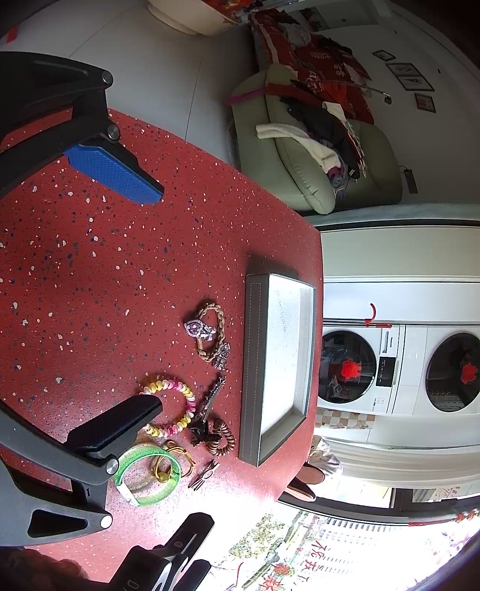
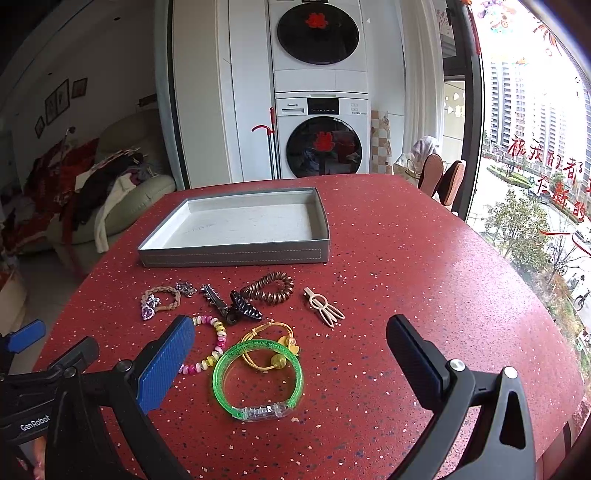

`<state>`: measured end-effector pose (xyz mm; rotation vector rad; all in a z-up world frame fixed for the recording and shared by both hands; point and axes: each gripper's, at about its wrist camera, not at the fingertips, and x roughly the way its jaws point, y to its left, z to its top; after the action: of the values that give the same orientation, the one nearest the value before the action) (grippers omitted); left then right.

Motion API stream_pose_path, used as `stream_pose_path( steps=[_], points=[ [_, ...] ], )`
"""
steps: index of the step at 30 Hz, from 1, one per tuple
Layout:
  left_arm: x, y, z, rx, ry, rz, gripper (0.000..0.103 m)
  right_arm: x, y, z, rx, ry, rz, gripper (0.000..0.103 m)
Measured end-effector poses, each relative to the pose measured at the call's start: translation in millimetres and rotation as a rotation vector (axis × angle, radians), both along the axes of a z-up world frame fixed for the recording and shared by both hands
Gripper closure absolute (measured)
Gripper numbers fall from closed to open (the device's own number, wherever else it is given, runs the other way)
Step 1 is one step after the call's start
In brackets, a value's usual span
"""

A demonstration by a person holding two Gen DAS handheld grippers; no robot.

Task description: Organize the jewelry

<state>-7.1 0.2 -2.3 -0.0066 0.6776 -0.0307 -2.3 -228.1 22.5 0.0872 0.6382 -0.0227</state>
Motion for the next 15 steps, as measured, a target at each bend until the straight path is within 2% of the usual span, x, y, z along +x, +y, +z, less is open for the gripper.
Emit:
stream_pose_path(
  steps=[15],
  points=[
    [-0.8,0.1,-1.6,-0.002,0.004,0.006,0.000,-0.6,-0.1,-0.9,0.005,0.001,0.001,0.000]
  ],
)
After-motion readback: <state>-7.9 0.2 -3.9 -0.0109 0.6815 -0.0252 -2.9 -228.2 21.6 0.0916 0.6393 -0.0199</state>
